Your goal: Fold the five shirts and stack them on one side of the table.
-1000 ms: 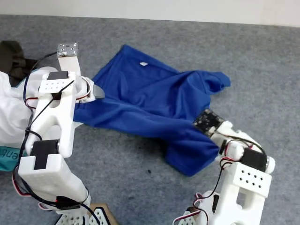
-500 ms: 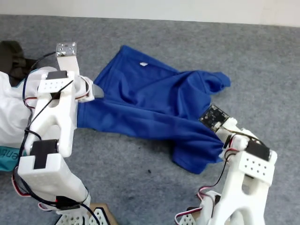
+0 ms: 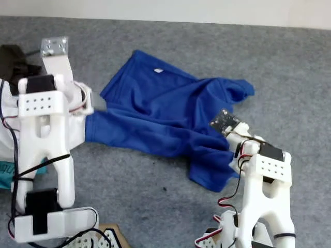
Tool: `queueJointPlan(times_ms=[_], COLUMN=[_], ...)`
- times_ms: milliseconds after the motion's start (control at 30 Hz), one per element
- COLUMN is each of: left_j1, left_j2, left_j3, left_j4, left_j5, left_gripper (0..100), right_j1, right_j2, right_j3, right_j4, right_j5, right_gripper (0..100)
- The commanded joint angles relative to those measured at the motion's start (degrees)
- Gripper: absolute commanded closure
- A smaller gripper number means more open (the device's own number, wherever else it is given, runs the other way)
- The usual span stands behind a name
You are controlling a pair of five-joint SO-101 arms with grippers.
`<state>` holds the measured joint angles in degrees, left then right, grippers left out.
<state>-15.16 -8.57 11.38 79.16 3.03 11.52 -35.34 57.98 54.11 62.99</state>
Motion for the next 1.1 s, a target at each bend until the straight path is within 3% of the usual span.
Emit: queueJointPlan(times_ms=[0, 100, 367, 633, 867, 1067], left_j1=[1.2, 1.5, 1.5, 2.2, 5.1, 9.0], left_j2=[-3.6, -3.6, -3.4, -3.3, -3.3, -3.3], left_j3=[8.4, 16.4, 28.4, 30.8, 30.6, 30.8], left_j4=[-3.0, -12.5, -27.3, -31.4, -31.4, -33.0], left_j5=[0.1, 0.1, -5.4, -5.5, -5.5, -5.2], left_gripper=[67, 67, 67, 68, 91, 93], right_j1=[-0.4, -0.4, -0.8, -5.7, -10.3, -14.2], right_j2=[0.0, -0.5, -0.7, -16.0, -31.0, -31.6], right_j3=[-2.4, -2.9, -13.2, -4.1, 16.2, 21.1], right_j4=[-1.2, -1.0, 11.8, 18.4, 11.7, 10.9], right_j5=[-1.1, -3.0, -6.9, -5.4, -5.4, -7.6], right_gripper=[78.9, 71.4, 71.4, 71.4, 71.4, 71.4])
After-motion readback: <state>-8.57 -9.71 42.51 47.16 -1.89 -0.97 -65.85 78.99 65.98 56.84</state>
